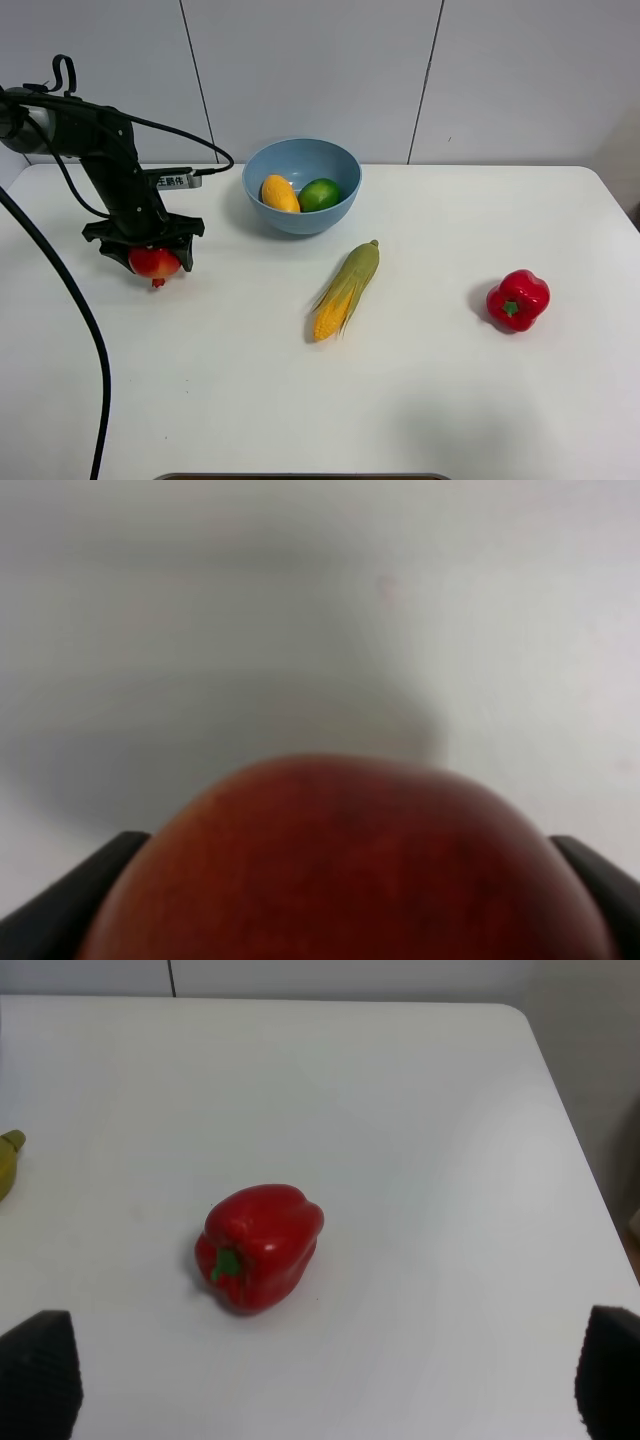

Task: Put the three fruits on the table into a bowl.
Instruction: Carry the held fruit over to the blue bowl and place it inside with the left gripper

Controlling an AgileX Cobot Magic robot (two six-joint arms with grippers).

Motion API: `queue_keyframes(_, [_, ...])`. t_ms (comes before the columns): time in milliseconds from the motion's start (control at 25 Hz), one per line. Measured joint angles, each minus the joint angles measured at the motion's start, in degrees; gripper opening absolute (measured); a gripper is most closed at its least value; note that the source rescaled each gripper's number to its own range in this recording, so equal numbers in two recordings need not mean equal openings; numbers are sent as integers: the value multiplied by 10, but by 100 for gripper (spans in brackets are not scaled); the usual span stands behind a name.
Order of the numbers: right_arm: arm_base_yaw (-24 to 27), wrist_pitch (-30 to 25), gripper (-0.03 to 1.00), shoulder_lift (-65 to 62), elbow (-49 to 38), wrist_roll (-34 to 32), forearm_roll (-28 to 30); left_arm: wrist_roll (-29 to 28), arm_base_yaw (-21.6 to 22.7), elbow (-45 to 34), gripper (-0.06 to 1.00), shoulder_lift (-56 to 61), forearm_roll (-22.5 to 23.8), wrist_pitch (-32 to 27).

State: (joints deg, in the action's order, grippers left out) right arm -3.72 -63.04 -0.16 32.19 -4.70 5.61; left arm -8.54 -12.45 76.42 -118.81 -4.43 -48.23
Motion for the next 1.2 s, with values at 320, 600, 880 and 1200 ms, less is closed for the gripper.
queue_keyframes(320, [0,0,100,0,0,0,0,0,-1,0,33,66,0,-7])
queue_keyframes(600, [0,0,100,0,0,0,0,9,-18,1,33,131,0,0])
queue_keyframes(880, [0,0,100,0,0,0,0,39,-46,9,33,175,0,59])
queue_keyframes(1200, [0,0,100,0,0,0,0,129,-77,77,33,177,-3,105])
